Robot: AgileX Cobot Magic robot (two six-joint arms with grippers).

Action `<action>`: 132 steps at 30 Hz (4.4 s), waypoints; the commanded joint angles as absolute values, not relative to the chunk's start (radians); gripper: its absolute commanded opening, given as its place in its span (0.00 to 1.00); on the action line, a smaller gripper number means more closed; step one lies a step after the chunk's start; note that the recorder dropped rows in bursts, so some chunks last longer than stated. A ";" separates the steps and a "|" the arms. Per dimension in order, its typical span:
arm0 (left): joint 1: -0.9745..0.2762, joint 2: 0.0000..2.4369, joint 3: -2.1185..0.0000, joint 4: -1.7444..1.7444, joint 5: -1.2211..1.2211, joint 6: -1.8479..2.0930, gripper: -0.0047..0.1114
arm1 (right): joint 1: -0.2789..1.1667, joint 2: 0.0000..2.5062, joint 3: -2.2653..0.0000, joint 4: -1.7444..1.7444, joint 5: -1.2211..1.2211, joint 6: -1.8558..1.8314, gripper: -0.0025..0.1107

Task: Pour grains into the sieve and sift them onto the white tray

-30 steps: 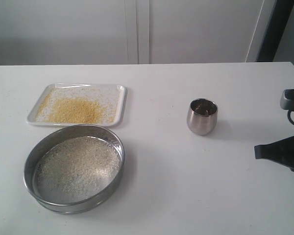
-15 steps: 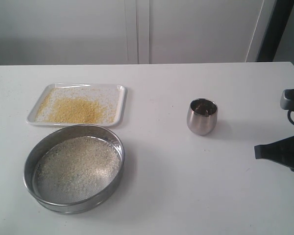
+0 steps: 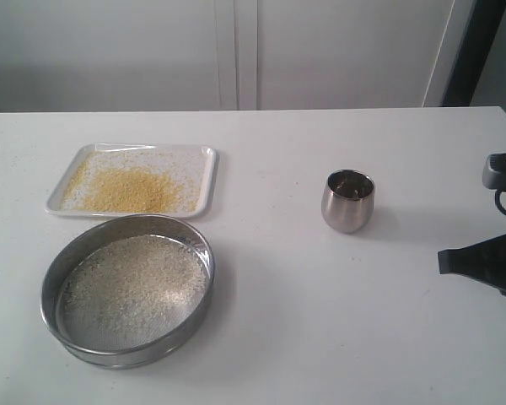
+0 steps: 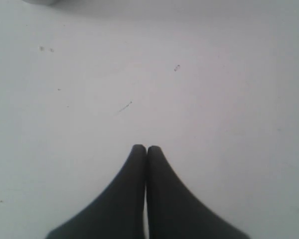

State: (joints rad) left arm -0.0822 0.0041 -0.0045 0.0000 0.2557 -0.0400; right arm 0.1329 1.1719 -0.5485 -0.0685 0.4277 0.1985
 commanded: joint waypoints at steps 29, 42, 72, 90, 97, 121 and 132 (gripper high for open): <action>-0.080 0.000 0.000 0.000 0.251 -0.047 0.04 | 0.129 0.801 -0.544 -0.078 0.359 0.198 0.02; -0.080 0.000 0.000 0.000 0.251 -0.047 0.04 | 0.129 0.550 -0.544 -0.078 0.484 0.132 0.02; -0.080 0.000 0.000 0.000 0.251 -0.047 0.04 | 0.129 0.205 -0.300 -0.083 0.438 0.029 0.02; -0.080 0.000 0.000 0.000 0.251 -0.047 0.04 | 0.129 0.033 -0.089 -0.053 0.380 0.021 0.02; -0.080 0.000 0.000 0.000 0.251 -0.047 0.04 | 0.129 0.006 -0.033 -0.045 0.334 0.021 0.02; -0.080 0.000 0.000 0.000 0.251 -0.047 0.04 | 0.129 0.000 0.000 -0.022 0.343 0.000 0.02; -0.080 0.000 0.000 0.000 0.251 -0.047 0.04 | 0.129 0.000 0.000 -0.022 0.343 0.000 0.02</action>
State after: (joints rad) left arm -0.0822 0.0041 -0.0045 0.0000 0.2521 -0.0423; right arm 0.1329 0.0055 -0.0065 -0.0235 0.3428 0.0084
